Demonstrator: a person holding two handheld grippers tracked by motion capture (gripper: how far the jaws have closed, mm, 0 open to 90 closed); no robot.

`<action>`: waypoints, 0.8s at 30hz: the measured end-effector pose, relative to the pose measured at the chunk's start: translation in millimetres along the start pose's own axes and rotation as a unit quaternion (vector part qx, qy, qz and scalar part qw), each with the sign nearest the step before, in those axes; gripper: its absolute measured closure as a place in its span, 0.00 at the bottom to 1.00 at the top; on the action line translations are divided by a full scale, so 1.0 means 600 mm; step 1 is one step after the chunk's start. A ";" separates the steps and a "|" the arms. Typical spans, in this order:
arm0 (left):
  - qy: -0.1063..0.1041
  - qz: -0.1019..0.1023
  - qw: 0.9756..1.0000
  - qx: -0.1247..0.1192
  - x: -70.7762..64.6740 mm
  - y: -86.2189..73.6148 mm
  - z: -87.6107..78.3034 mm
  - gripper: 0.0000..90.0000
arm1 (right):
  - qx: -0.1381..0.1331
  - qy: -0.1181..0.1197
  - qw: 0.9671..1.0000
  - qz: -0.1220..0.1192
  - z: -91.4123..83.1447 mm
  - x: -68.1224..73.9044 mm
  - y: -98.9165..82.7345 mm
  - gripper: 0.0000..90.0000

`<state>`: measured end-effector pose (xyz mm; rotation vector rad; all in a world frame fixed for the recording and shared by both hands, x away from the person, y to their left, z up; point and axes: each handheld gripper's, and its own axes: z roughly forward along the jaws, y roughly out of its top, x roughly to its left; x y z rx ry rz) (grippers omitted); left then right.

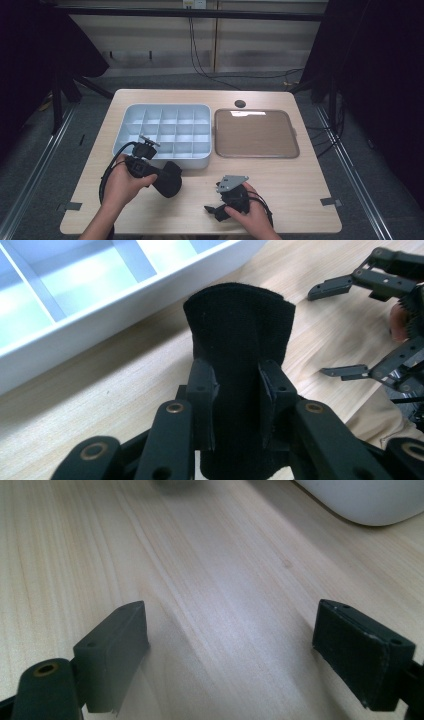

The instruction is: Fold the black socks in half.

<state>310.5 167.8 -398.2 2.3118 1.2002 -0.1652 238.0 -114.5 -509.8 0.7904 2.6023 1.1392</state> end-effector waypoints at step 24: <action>0.010 0.009 1.000 0.000 0.001 0.025 -0.049 0.79 | -0.002 -0.001 1.000 -0.001 0.000 0.000 0.000 0.15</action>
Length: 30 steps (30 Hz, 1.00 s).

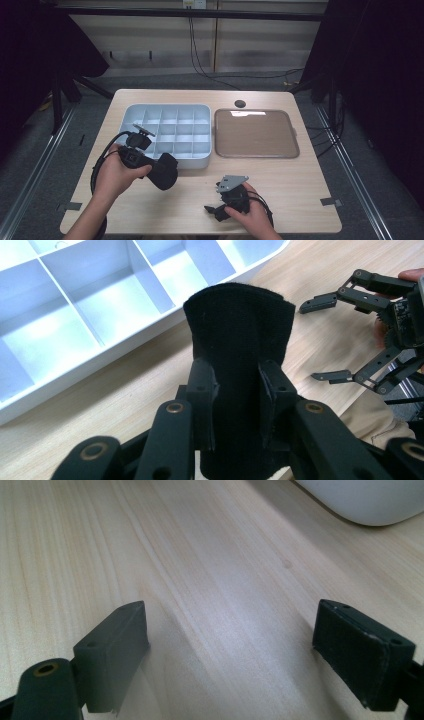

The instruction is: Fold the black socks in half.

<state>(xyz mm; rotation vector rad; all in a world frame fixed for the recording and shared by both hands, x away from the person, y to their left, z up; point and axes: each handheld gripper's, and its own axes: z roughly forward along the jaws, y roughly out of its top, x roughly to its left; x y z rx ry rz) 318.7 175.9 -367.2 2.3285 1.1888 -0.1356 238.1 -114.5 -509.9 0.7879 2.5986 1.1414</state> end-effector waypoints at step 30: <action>0.016 -0.029 0.999 -0.025 0.035 0.036 -0.063 0.79 | 0.000 -0.001 1.000 0.000 0.000 0.000 0.000 0.15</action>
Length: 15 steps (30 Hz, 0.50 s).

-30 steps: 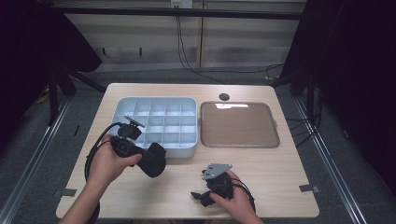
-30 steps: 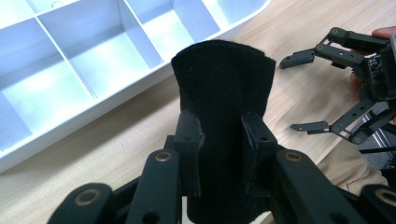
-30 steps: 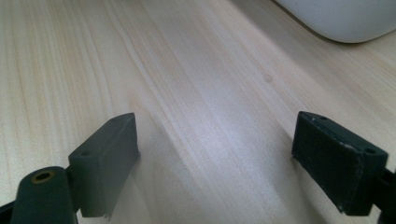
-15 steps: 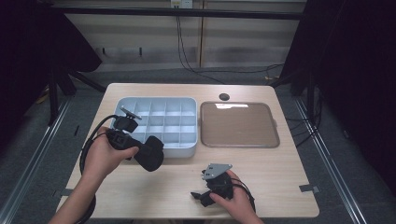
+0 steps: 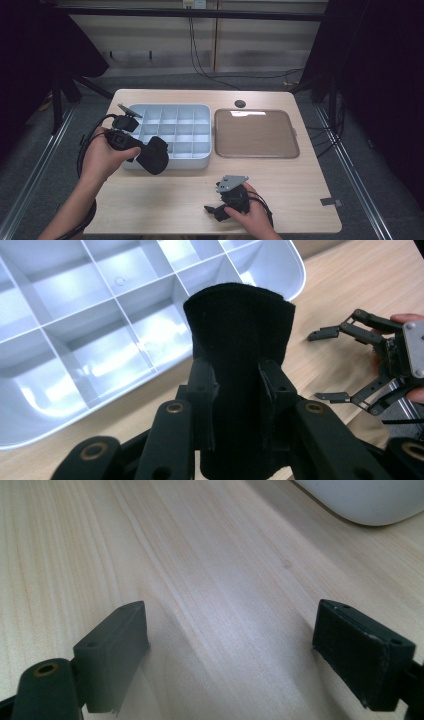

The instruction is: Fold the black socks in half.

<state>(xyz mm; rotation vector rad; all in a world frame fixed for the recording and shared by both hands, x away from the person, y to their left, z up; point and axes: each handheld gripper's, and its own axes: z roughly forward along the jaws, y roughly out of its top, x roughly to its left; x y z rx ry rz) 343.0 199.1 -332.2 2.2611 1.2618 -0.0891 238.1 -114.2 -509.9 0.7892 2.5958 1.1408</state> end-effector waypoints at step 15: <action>0.032 -0.030 0.999 -0.021 0.052 0.015 -0.017 0.79 | 0.000 0.000 1.000 0.000 0.000 0.000 0.000 0.15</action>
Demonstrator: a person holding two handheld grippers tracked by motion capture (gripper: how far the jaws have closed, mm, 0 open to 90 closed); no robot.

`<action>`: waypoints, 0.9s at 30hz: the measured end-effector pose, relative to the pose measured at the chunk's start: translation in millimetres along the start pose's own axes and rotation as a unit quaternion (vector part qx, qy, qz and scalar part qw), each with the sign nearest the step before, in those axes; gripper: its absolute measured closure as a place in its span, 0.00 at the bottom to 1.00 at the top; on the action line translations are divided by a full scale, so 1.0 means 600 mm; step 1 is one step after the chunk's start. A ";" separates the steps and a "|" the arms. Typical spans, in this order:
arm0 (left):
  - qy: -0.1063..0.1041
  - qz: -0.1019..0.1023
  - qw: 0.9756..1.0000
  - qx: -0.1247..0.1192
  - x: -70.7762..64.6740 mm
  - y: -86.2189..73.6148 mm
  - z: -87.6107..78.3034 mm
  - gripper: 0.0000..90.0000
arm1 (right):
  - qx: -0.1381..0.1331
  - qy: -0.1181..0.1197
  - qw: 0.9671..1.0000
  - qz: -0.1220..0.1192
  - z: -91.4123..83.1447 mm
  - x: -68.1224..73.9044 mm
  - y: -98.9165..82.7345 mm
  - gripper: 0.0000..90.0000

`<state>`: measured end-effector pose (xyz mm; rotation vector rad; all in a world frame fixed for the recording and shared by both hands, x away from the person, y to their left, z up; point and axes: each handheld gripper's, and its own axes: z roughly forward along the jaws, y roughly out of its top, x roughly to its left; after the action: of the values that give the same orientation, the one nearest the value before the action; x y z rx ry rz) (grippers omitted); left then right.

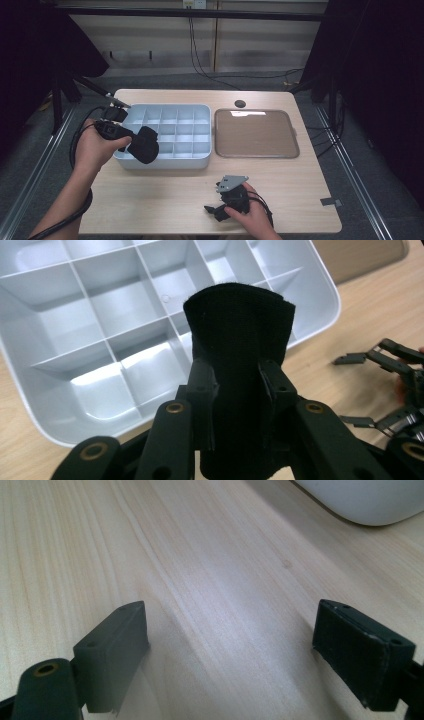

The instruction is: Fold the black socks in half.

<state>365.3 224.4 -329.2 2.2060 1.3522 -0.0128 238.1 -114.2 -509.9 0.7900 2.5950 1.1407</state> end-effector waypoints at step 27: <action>0.037 -0.074 0.996 -0.029 0.093 -0.011 0.019 0.79 | 0.000 0.000 1.000 0.000 0.000 0.000 0.000 0.15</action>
<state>390.6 267.2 -357.5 2.0735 1.5345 0.0538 238.1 -114.1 -509.9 0.7900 2.5945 1.1414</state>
